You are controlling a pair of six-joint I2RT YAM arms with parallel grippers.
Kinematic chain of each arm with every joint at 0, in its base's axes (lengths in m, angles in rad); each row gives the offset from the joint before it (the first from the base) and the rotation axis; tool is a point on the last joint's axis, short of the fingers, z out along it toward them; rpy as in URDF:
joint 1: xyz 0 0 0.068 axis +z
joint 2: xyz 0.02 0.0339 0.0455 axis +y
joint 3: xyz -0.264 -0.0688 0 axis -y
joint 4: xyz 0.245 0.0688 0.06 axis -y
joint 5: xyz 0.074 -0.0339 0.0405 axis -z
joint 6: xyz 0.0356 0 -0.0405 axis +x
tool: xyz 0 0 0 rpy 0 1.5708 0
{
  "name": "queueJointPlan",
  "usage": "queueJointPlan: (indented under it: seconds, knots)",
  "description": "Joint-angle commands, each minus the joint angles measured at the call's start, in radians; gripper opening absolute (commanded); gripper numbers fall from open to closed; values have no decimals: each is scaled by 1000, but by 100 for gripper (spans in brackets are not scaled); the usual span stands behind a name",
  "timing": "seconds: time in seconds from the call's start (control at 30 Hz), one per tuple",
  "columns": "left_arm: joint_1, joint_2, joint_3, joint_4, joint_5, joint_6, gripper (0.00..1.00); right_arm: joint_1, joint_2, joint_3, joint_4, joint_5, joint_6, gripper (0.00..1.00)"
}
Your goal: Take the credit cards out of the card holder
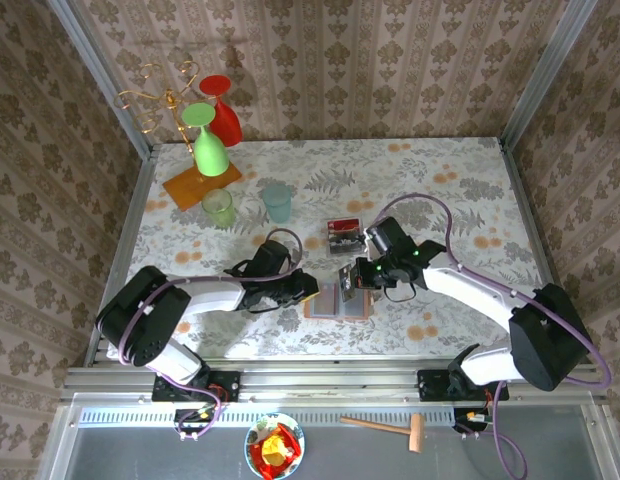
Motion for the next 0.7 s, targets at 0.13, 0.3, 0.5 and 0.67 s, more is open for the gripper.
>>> queueJointPlan:
  seconds: [0.13,0.3,0.5,0.67]
  knots:
    - [23,-49,-42,5,14,4,22,0,19,138,-208,137,-528,0]
    - [36,-82,-57,-22,9,12,22,0,77,232,-307,185,-845,0]
    - [56,-132,-68,-73,-4,31,22,-1,158,357,-436,234,-1151,0]
    - [65,-163,-73,-108,-9,40,22,-14,234,472,-481,268,-1310,0]
